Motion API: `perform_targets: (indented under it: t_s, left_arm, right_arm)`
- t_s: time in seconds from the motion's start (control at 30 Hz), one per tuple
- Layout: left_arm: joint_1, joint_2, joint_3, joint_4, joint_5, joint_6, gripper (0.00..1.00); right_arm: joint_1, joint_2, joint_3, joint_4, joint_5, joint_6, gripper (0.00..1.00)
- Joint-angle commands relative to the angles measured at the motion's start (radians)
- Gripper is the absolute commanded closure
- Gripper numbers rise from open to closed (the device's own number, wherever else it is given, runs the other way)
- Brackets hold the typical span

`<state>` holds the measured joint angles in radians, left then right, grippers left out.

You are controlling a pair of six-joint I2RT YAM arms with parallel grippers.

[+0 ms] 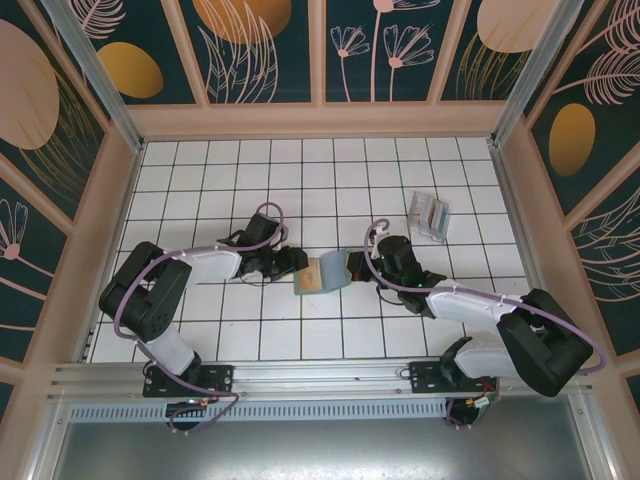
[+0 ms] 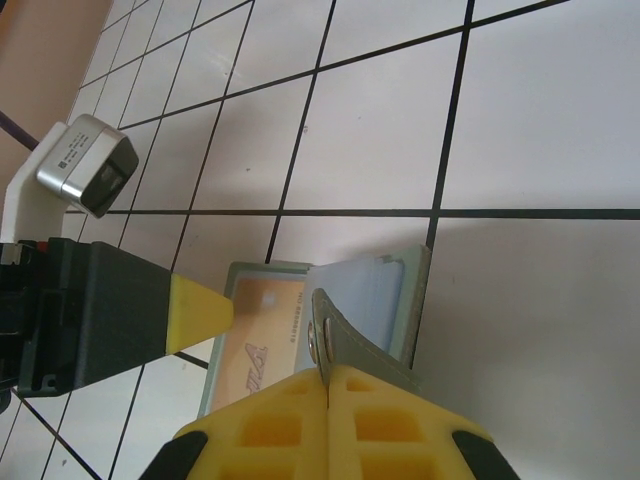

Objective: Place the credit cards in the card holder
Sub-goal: Close the card holder at the center of the table.

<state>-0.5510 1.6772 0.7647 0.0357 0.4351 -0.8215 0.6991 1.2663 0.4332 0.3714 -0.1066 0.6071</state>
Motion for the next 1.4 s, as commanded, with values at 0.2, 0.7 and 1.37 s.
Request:
perform_targets:
  t_s: [0.2,0.7,1.37]
  left_arm:
    - [-0.012,-0.143,-0.053,0.194,0.052,0.005,0.61]
    - [-0.036,-0.093,-0.117,0.469,0.063,-0.13,0.66]
    - [0.018,-0.062,-0.078,0.049,-0.044,0.046,0.45]
  right_arm:
    - [-0.007,0.036,-0.009,0.116,-0.05,0.031,1.0]
    - [-0.025,0.086,-0.088,0.286,-0.126,0.115,1.0]
    - [-0.046,0.047,-0.074,0.219,-0.121,0.065,1.0]
